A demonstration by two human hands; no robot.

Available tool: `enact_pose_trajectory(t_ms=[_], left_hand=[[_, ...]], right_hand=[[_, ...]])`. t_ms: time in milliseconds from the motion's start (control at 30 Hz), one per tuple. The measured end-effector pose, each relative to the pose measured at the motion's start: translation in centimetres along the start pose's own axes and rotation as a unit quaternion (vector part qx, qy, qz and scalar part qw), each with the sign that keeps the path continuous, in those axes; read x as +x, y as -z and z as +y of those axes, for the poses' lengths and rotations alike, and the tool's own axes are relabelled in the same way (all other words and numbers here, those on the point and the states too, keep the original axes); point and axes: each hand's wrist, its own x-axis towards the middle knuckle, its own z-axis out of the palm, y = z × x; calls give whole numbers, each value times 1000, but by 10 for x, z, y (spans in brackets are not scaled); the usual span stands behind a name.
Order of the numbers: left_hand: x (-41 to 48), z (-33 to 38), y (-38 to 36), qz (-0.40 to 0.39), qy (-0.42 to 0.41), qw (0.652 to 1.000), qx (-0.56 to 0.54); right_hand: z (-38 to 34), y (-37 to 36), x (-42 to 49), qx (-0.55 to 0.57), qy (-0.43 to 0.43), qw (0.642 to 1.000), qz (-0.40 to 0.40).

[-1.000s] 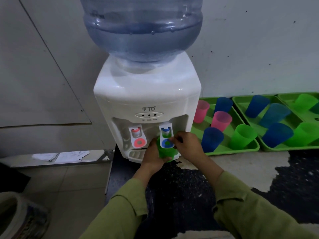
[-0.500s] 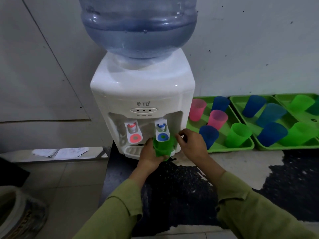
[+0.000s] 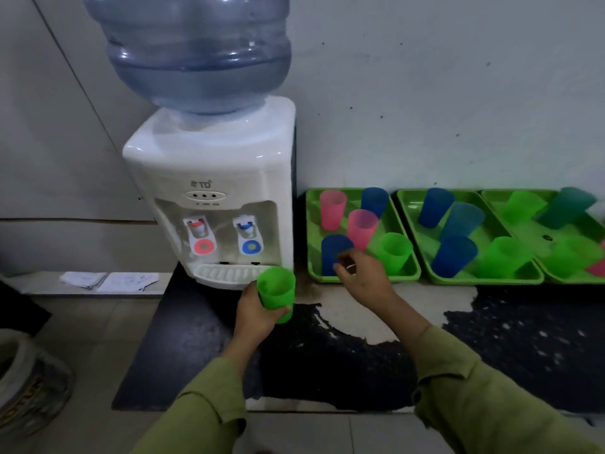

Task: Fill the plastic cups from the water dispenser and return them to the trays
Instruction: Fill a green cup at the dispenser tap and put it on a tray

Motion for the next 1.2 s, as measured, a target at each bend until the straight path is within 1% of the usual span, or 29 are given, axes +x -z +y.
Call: enact_pose_trajectory(t_ms=[133,300,367,467,633,733,1000,1100,1200], left_hand=[[-16,33,-21,17,-15,1000,-6],[-12,89,-46,28,-74,996,-40],[-5,111,-56,34,-105,993,-30],[8,147,-78,25,-137,989,-42],[44,203,-131,-2,-160,984,-75],[69,226,-163,-4,-159,985,-59],[121,289,-266,-53,-184,979,-70],[134,310,-301,-74,-187,976,-82],[148,330,-338,-92,-189,975,-69]], right_hand=[[20,43,-5,5,26,1000,-2],[40,90,-1,-2,39,999,33],[48,104,5,-6,41,998,44],[64,128,16,-9,37,997,68],[99,167,55,-36,18,995,88],[120,187,77,-53,6,995,87],[195,243,137,-82,-51,990,100],[226,256,155,-98,-81,988,82],[263,269,174,-116,-112,986,50]])
